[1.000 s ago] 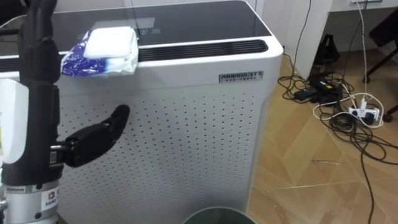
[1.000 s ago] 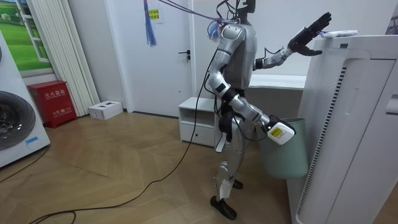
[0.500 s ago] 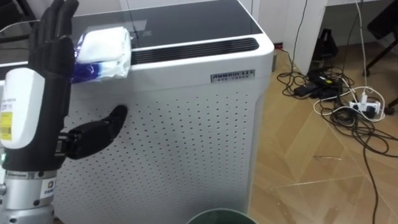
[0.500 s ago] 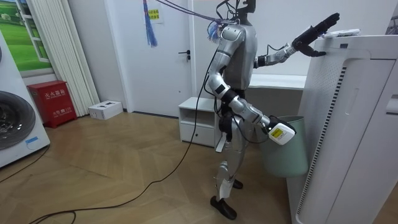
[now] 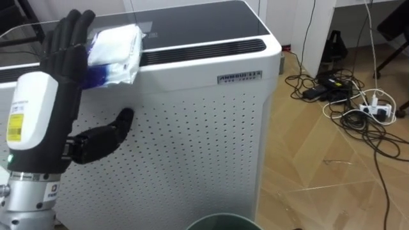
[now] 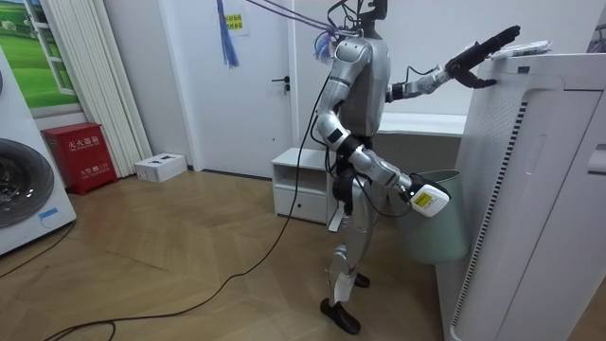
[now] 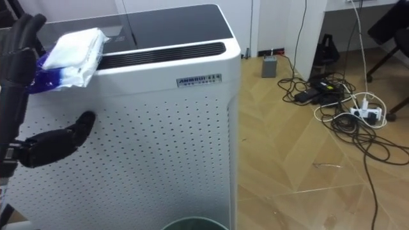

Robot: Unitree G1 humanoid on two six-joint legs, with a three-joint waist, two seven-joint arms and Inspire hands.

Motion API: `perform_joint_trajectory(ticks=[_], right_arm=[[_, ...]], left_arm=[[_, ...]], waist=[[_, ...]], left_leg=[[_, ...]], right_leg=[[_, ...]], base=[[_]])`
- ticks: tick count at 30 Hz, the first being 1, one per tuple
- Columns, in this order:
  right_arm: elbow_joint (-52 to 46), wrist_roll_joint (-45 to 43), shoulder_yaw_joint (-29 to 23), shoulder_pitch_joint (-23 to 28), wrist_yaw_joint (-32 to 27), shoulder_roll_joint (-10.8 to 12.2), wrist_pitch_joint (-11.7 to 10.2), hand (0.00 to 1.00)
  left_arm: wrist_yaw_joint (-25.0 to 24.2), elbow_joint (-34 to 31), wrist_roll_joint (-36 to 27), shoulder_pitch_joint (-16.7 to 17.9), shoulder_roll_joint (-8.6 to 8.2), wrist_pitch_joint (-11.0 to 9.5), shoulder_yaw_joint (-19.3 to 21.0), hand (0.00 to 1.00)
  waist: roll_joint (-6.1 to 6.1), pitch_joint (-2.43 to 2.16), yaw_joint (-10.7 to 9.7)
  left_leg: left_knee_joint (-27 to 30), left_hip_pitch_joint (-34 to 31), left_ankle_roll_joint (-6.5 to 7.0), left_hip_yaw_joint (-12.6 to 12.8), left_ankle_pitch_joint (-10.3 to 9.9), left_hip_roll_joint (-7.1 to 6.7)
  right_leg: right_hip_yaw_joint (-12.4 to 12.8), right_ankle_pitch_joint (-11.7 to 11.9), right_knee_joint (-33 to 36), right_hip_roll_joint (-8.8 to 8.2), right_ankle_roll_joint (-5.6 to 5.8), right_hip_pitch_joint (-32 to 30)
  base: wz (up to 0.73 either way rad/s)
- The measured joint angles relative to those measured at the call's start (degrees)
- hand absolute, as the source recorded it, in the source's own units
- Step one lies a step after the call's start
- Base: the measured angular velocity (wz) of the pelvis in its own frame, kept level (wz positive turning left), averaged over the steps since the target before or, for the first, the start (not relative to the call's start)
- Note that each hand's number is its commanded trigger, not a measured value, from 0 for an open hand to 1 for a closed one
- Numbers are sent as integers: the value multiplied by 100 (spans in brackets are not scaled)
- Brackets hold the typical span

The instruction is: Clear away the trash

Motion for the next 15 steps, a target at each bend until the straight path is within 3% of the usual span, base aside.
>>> perform_joint_trajectory(ticks=[3, 4, 6, 7, 15], right_arm=[[0, 0, 0, -1, 16, -9, 0, 100], [0, 0, 0, -1, 16, -15, 0, 100], [-5, -39, 0, -1, 21, -20, 0, 100], [-8, -40, 0, -1, 21, -20, 0, 100], [-126, -43, 7, 1, 13, -41, 0, 100]], left_arm=[[-136, -12, 1, -18, 230, -1, 0, 0], [-163, -12, 1, -21, 245, -1, 0, 27], [-243, -25, 2, -21, 264, 0, 0, 92], [-266, -29, 1, -24, 268, 0, 0, 100], [-512, -117, 2, -157, 447, 104, 9, 100]], waist=[[16, 10, -3], [23, 14, -3], [60, 16, 0], [72, 14, -1], [127, 9, -7]], left_leg=[[-7, -5, 0, 0, 0, -1], [-8, -6, 0, 0, 0, -2], [-10, -11, 0, 0, 0, -3], [-8, -9, 1, 0, 0, -3], [0, -17, 9, 0, 6, -8]], right_leg=[[1, 1, -3, -1, 1, 5], [1, 1, -3, -1, 2, 8], [3, 0, -3, -1, 4, 7], [2, 0, -3, -1, 5, 5], [-5, 1, 2, -9, 6, -2]], base=[[0], [0], [0], [0], [0]])
